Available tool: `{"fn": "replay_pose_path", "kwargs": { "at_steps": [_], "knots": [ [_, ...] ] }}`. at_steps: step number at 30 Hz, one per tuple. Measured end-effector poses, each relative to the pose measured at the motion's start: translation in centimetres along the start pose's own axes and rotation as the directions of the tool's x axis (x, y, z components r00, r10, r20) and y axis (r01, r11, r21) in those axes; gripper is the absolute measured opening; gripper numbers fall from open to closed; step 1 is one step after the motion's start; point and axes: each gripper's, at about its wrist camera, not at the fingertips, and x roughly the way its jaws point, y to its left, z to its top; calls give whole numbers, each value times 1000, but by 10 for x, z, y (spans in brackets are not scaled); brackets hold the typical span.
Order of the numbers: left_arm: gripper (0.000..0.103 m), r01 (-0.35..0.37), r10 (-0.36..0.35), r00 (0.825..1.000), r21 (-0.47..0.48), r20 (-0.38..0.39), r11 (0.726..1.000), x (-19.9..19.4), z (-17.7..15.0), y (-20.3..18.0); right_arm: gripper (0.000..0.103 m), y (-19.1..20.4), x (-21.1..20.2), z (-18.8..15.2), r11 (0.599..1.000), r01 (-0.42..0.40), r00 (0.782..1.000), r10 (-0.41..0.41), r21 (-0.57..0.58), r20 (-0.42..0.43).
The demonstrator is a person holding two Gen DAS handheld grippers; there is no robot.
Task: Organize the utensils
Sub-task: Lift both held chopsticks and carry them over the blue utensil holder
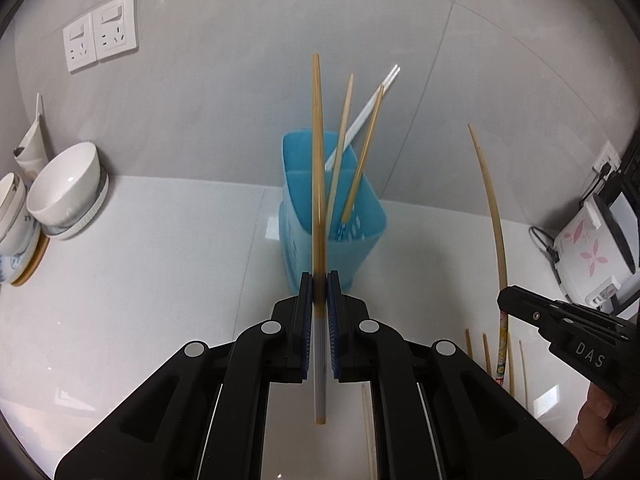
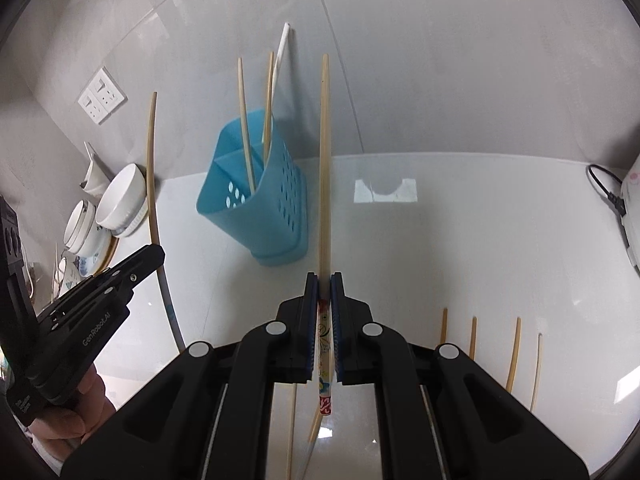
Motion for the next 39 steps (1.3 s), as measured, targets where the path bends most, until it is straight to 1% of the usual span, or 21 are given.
{"fn": "replay_pose_path", "kwargs": {
  "at_steps": [5,10,15,17,22,25,27,31,39],
  "knots": [
    [7,25,-25,997,8,69,1000,1,19,1,6,6,0,18,1000,-9,999,10,-13,49],
    [7,52,-53,989,12,135,999,2,39,2,6,11,1,34,999,-11,996,14,-31,87],
    [7,69,-71,981,18,180,997,7,57,3,6,16,3,48,999,-9,992,15,-50,122],
    [7,78,-82,975,28,205,997,8,63,1,6,16,3,53,998,-11,990,19,-57,141],
    [7,95,-115,946,80,302,992,6,75,-6,6,17,7,64,997,-11,983,24,-70,182],
    [7,104,-136,930,112,342,988,12,78,-11,6,19,11,69,997,-13,979,28,-75,200],
    [7,96,-138,925,133,355,986,19,78,-14,6,20,14,72,997,-17,978,32,-75,206],
    [7,99,-146,923,148,356,984,35,77,-18,6,19,19,76,997,-25,976,40,-73,215],
    [7,79,-126,936,154,328,985,66,73,-22,6,18,23,75,996,-43,972,60,-77,228]
  ]
}}
